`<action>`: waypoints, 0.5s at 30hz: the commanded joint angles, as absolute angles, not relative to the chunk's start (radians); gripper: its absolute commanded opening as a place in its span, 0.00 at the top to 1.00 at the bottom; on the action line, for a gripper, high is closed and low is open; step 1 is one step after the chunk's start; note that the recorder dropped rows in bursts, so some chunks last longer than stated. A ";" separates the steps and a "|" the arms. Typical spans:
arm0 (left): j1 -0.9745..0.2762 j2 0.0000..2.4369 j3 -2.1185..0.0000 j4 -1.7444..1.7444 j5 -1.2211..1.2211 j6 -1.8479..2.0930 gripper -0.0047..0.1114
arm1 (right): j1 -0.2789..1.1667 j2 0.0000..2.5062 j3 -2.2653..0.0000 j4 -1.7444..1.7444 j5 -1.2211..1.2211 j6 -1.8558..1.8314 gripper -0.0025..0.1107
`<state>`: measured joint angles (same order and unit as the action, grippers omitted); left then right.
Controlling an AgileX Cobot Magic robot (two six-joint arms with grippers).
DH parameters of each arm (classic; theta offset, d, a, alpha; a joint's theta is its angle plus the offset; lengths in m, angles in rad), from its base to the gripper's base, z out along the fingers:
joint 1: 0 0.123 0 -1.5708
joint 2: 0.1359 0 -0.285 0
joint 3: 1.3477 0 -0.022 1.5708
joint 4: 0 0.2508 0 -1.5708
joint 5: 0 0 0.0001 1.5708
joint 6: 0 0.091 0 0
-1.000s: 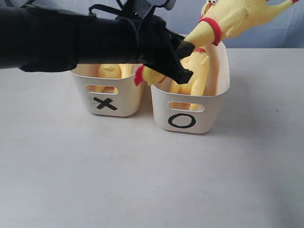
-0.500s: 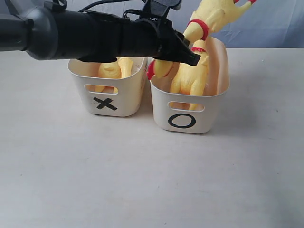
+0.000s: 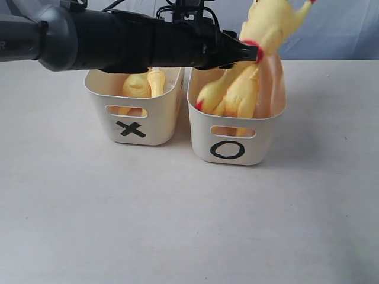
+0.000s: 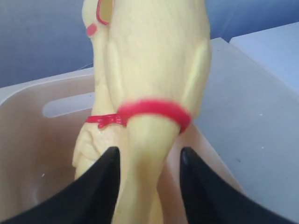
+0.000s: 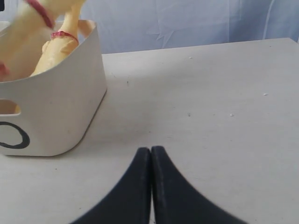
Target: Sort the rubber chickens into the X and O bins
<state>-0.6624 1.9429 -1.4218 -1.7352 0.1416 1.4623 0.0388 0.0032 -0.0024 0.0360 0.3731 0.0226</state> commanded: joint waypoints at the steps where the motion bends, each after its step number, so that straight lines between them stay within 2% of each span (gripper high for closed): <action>1: -0.660 1.938 -1.433 -1.744 0.265 1.446 0.58 | 0.042 0.000 0.000 0.035 0.366 0.020 0.98; 6: -0.660 1.869 -1.433 -1.744 0.415 1.446 0.58 | 0.042 0.000 0.000 0.035 0.366 0.020 0.98; 8: -0.660 1.827 -1.433 -1.686 0.582 1.380 0.62 | 0.042 0.000 0.000 0.035 0.366 0.020 0.98; 10: -0.660 1.787 -1.433 -1.522 0.796 1.279 0.70 | 0.042 0.000 0.000 0.035 0.366 0.020 0.98; 13: -0.660 1.722 -1.433 -1.114 0.993 0.934 0.93 | 0.042 0.000 0.000 0.035 0.366 0.020 0.98; 15: -0.660 1.711 -1.433 -0.998 1.217 0.813 0.96 | 0.042 0.000 0.000 0.035 0.362 0.020 0.98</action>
<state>-0.6601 1.7269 -1.4301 -1.1212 1.0267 0.9454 0.0388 0.0032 -0.0024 0.0360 0.3731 0.0208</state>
